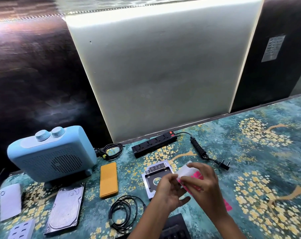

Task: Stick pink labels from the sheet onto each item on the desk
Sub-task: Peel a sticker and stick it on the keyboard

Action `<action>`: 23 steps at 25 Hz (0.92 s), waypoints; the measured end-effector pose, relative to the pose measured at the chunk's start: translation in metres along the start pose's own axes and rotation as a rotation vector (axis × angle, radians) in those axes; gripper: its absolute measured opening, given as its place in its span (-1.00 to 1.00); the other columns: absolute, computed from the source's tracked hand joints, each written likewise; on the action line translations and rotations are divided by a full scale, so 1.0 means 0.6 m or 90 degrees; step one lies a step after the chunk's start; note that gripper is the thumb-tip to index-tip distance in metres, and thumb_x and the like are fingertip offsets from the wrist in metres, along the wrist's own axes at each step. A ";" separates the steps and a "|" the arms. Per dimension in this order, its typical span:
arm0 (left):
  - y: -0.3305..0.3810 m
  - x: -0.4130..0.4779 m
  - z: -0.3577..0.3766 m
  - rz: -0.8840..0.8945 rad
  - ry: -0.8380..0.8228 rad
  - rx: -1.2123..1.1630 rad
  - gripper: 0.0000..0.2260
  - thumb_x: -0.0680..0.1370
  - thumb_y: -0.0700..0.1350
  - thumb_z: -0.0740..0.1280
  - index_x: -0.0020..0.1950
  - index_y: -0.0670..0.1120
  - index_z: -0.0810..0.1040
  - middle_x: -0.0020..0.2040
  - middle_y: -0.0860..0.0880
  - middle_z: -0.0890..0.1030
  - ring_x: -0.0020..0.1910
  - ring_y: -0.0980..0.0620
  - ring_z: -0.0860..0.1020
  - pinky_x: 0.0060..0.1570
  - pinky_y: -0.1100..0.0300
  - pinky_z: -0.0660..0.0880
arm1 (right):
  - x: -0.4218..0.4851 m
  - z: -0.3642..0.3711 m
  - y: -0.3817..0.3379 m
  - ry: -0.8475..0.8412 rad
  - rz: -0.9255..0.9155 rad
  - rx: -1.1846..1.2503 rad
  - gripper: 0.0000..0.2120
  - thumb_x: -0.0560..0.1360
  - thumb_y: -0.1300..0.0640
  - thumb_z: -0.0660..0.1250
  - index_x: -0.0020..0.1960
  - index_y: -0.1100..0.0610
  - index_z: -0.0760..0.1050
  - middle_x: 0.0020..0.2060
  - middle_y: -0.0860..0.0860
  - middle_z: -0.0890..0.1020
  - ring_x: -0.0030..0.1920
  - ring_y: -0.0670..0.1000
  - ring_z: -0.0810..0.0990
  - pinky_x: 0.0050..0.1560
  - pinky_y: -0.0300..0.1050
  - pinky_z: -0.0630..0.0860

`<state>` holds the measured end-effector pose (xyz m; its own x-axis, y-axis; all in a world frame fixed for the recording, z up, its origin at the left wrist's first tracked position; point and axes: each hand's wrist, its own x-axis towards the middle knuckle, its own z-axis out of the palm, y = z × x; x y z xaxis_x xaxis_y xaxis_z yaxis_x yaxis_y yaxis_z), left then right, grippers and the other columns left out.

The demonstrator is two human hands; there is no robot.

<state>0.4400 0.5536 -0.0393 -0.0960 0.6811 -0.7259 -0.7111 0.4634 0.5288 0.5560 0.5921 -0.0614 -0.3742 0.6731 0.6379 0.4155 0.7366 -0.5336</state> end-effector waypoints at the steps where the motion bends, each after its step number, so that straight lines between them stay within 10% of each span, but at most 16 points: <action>1: 0.002 0.003 0.000 0.003 0.001 -0.003 -0.71 0.51 -0.14 0.18 -0.41 -0.11 0.47 -0.48 -0.01 0.50 -0.36 -0.01 0.51 -0.19 0.13 0.42 | 0.003 -0.001 -0.006 0.010 0.058 0.055 -0.95 0.31 0.01 0.40 -0.23 -0.07 0.62 -0.02 -0.03 0.58 0.04 -0.04 0.47 0.04 -0.18 0.39; 9: -0.001 0.020 -0.002 0.005 0.003 0.082 -0.71 0.61 -0.05 0.12 -0.18 -0.14 0.52 -0.43 -0.03 0.64 -0.46 0.04 0.63 -0.35 0.15 0.53 | 0.003 -0.026 0.024 -0.112 0.532 0.270 -0.38 0.35 0.30 0.43 0.29 -0.05 0.28 -0.06 0.06 0.56 -0.29 0.04 0.56 -0.31 -0.14 0.46; 15: -0.013 0.031 -0.023 0.073 0.066 0.264 -0.81 0.59 -0.05 0.15 0.15 -0.06 0.46 0.08 -0.02 0.57 -0.07 0.00 0.55 -0.04 0.13 0.35 | -0.024 -0.020 0.079 -0.134 0.559 0.069 -0.35 0.35 0.37 0.40 0.35 0.06 0.26 -0.20 0.06 0.51 -0.33 0.01 0.50 -0.41 -0.18 0.37; 23: -0.021 0.010 -0.059 0.201 0.087 0.415 -0.87 0.57 -0.16 0.17 -0.11 -0.03 0.49 -0.08 -0.03 0.55 -0.20 0.05 0.51 -0.29 0.23 0.32 | -0.053 0.009 0.106 -0.157 0.478 -0.077 -0.39 0.33 0.37 0.41 0.32 0.09 0.33 0.06 0.18 0.52 0.03 0.17 0.49 -0.06 0.01 0.48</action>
<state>0.4238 0.5321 -0.0658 -0.3443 0.7802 -0.5222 -0.0807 0.5296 0.8444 0.5896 0.6183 -0.1187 -0.1245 0.9921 -0.0169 0.7109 0.0773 -0.6990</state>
